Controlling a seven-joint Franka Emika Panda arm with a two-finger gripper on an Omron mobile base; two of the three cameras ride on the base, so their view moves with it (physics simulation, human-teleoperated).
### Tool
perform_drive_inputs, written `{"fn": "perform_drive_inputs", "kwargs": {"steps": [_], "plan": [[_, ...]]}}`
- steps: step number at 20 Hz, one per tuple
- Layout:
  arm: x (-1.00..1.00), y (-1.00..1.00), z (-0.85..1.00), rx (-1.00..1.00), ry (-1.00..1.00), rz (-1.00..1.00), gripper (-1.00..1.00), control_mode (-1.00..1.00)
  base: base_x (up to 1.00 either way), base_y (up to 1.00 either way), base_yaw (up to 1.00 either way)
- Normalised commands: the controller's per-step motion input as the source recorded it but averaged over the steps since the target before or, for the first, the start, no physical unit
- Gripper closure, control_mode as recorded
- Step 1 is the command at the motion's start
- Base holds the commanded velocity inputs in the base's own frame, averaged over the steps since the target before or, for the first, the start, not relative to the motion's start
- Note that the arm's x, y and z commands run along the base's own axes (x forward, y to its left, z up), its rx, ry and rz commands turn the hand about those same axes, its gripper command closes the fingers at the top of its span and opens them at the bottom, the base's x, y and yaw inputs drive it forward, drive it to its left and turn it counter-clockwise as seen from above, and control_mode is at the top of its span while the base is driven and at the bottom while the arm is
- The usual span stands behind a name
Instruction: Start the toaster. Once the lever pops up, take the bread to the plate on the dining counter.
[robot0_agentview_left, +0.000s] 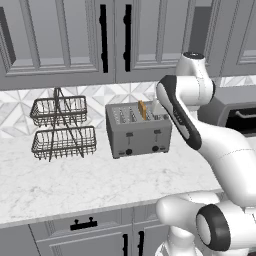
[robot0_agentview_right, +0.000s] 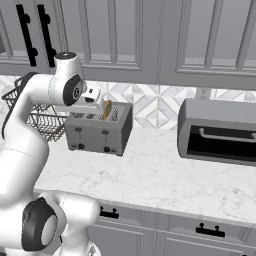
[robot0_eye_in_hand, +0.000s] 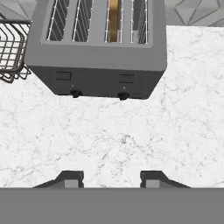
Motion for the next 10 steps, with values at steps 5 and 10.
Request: {"fn": "perform_drive_inputs", "kwargs": {"steps": [5, 10], "plan": [[0.00, 0.00, 0.00, 0.00, -0.03, 0.00, -1.00, -1.00, 0.00, 0.00, 0.00], [-0.07, 0.00, 0.00, 0.00, -0.15, 0.00, -1.00, -1.00, 0.00, 0.00, 0.00]]}}
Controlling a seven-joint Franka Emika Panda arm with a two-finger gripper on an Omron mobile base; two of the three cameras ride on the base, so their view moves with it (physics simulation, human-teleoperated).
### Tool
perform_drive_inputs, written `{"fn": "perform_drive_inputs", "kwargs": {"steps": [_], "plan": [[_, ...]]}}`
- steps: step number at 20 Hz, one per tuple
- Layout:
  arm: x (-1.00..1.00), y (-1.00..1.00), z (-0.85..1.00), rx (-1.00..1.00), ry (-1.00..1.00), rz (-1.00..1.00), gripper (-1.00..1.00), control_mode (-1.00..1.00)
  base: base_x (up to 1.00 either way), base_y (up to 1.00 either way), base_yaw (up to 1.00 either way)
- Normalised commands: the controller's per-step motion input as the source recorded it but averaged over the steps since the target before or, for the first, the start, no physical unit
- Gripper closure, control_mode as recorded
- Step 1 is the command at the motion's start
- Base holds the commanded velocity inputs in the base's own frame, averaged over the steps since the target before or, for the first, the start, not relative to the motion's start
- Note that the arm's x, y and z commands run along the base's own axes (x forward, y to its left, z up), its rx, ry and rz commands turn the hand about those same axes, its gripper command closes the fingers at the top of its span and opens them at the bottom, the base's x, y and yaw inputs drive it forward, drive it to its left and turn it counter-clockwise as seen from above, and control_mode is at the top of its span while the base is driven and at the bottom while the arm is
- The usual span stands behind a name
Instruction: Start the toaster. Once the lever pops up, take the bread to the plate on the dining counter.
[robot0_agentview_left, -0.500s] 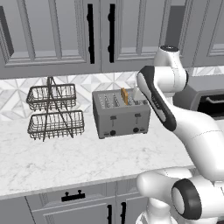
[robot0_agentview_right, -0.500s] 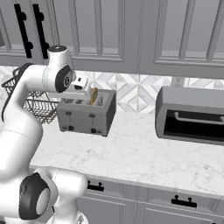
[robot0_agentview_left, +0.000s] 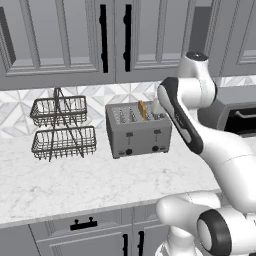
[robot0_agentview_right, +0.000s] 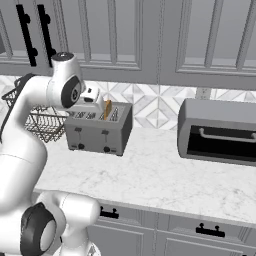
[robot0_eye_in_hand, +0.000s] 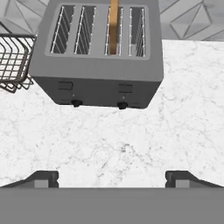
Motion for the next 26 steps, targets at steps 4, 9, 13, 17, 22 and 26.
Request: {"fn": "perform_drive_inputs", "kwargs": {"steps": [4, 9, 13, 17, 22, 26], "plan": [[-0.01, 0.00, 0.00, 0.00, -0.26, 0.00, 1.00, -1.00, 0.00, 0.00, 0.00], [0.20, -0.01, 0.00, 0.00, -0.11, 0.00, 1.00, -1.00, 0.00, 0.00, 0.00], [0.49, -0.24, -0.13, 0.00, -0.06, 0.00, 1.00, -1.00, 0.00, 0.00, 0.00], [0.42, -0.09, -0.25, 0.00, -0.03, 0.00, 1.00, -1.00, 0.00, 0.00, 0.00], [0.40, 0.00, -0.45, 0.00, 0.00, 0.00, 1.00, -1.00, 0.00, 0.00, 0.00], [0.23, 0.00, -0.41, 0.00, 0.01, 0.00, 1.00, -1.00, 0.00, 0.00, 0.00]]}}
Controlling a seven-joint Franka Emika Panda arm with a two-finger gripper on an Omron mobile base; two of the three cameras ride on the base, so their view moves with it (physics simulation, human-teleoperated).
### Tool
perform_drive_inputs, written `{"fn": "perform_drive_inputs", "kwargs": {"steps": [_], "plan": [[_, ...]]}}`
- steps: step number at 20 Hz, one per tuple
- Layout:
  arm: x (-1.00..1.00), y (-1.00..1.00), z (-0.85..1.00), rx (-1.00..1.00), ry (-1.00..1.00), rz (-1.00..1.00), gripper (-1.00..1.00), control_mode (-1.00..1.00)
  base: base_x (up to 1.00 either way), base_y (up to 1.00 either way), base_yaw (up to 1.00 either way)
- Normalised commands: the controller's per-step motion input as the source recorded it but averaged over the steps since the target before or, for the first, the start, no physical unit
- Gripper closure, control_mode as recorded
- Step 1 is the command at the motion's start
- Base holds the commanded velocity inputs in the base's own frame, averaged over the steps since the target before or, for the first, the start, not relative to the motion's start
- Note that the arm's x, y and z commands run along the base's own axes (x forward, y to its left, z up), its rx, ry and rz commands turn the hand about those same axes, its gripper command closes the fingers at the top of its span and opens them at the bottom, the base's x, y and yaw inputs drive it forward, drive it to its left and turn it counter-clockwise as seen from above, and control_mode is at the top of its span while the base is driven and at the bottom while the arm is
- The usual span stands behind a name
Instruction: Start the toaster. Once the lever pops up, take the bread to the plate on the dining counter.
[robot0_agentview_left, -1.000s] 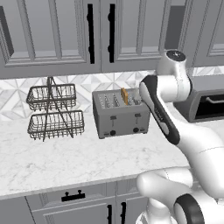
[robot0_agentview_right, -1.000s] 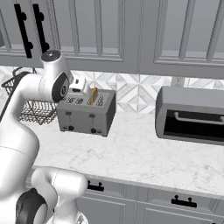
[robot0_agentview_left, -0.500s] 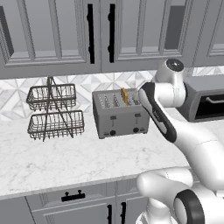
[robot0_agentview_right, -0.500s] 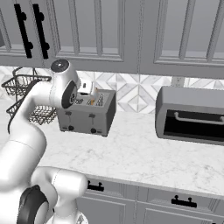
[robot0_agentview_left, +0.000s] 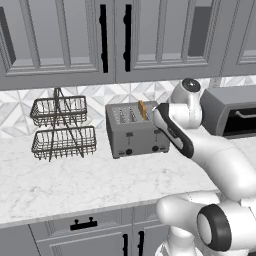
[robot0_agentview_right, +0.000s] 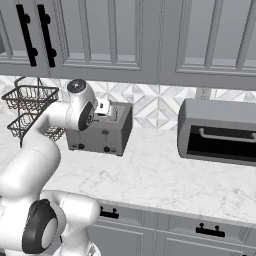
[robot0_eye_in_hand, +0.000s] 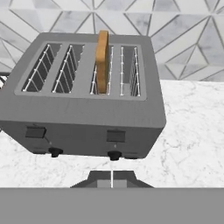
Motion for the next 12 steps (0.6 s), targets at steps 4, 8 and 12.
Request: {"fn": "perform_drive_inputs", "kwargs": {"steps": [4, 8, 12], "plan": [[0.05, 0.00, -0.33, 0.00, 0.00, 0.00, 1.00, -1.00, 0.00, 0.00, 0.00], [0.01, 0.00, -0.24, 0.00, 0.00, 0.00, 1.00, -1.00, 0.00, 0.00, 0.00], [0.00, 0.00, -0.04, 0.00, 0.00, 0.00, 1.00, -1.00, 0.00, 0.00, 0.00]]}}
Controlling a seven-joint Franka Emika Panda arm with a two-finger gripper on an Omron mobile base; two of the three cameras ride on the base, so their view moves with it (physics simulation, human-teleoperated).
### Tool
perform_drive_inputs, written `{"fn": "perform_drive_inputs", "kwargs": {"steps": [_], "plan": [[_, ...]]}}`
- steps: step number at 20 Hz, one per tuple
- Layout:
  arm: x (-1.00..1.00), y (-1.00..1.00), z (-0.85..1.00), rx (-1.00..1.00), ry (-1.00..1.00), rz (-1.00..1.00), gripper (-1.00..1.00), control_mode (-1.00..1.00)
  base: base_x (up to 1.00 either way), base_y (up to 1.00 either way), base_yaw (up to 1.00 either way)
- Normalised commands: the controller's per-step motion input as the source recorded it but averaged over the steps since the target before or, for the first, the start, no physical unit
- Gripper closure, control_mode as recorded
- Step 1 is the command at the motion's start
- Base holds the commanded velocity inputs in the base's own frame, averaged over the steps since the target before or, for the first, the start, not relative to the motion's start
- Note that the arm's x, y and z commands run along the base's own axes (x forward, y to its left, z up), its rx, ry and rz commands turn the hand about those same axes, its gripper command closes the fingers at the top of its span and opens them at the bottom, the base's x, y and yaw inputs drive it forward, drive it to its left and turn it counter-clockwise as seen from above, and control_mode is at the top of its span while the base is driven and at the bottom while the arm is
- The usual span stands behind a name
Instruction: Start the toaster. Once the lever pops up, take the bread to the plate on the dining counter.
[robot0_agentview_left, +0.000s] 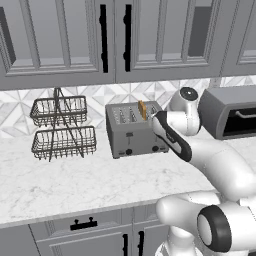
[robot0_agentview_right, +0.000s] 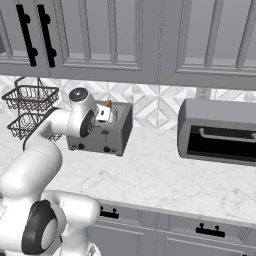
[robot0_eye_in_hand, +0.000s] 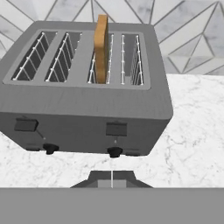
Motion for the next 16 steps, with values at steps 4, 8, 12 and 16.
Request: {"fn": "perform_drive_inputs", "kwargs": {"steps": [4, 8, 12, 16], "plan": [[0.08, 0.00, 0.00, -0.01, 0.00, 0.00, 1.00, -1.00, 0.00, 0.00, 0.00], [0.14, 0.00, -0.04, 0.00, 0.00, 0.00, 1.00, -1.00, 0.00, 0.00, 0.00], [0.15, 0.00, -0.10, 0.00, 0.00, 0.00, 1.00, -1.00, 0.00, 0.00, 0.00], [0.15, 0.00, -0.15, 0.00, 0.00, 0.00, 1.00, -1.00, 0.00, 0.00, 0.00]]}}
